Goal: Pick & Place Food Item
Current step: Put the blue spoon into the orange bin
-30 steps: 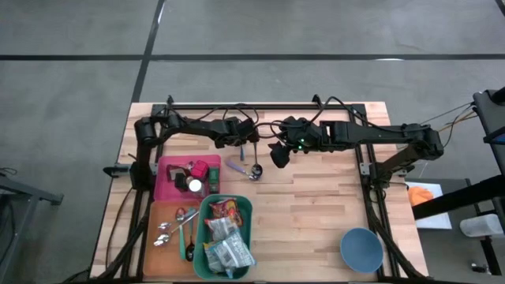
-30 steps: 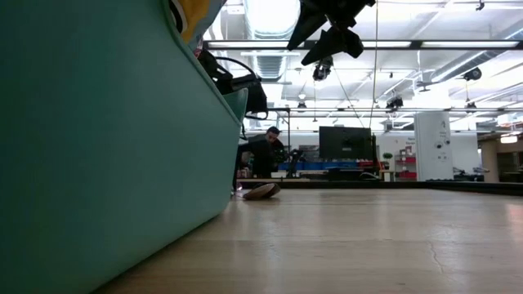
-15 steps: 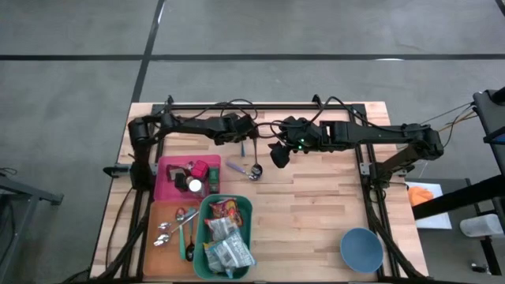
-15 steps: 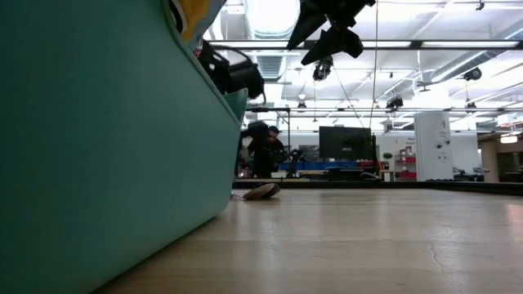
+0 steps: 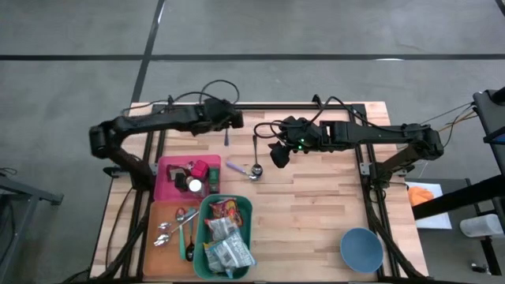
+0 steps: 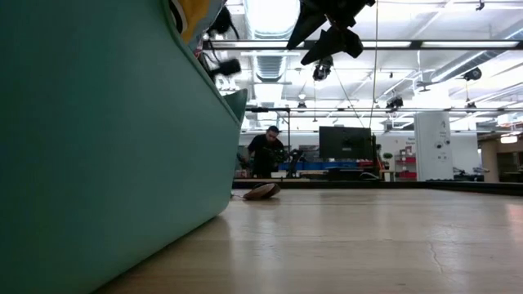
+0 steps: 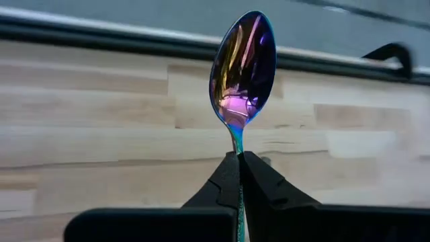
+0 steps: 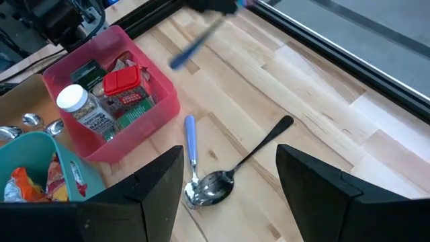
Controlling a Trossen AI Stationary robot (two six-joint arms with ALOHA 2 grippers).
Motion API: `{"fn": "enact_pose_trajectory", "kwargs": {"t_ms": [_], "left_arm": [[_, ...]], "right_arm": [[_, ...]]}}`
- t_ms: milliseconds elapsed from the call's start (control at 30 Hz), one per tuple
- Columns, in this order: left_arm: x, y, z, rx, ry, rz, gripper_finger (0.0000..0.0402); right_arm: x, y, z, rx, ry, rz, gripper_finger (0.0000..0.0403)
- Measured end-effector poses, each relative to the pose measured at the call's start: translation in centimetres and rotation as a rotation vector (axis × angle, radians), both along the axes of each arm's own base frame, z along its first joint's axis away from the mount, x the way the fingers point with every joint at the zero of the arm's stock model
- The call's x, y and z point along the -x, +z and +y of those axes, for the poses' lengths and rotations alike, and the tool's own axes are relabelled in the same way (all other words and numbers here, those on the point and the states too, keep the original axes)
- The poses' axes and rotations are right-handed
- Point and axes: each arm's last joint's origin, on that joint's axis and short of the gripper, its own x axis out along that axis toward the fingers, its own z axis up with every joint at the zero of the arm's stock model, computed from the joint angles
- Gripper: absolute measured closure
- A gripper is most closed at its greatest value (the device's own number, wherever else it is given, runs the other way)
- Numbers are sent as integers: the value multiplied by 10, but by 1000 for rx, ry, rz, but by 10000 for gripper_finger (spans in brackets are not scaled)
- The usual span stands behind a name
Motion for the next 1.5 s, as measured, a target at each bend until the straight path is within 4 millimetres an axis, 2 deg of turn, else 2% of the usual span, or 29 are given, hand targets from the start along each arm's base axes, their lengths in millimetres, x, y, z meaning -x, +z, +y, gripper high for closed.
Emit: {"fn": "enact_pose_trajectory", "kwargs": {"t_ms": [300,467,600,833,1133,1300,1500], "left_arm": [[47,56,-31,31,-88,-111,399],[74,76,-55,82,-156,-152,399],[96,84,-77,165,-183,-151,399],[129,89,-121,324,-186,-126,399],[154,80,-183,470,-198,3,399],[166,73,-216,498,-156,75,399],[171,60,-250,475,-149,128,399]], "right_arm": [[0,0,0,0,0,0,170],[0,0,0,0,0,-1,170],[0,0,0,0,0,-1,170],[0,0,0,0,0,0,170],[0,0,0,0,0,0,170],[0,0,0,0,0,-1,170],[0,0,0,0,0,-1,170]]}}
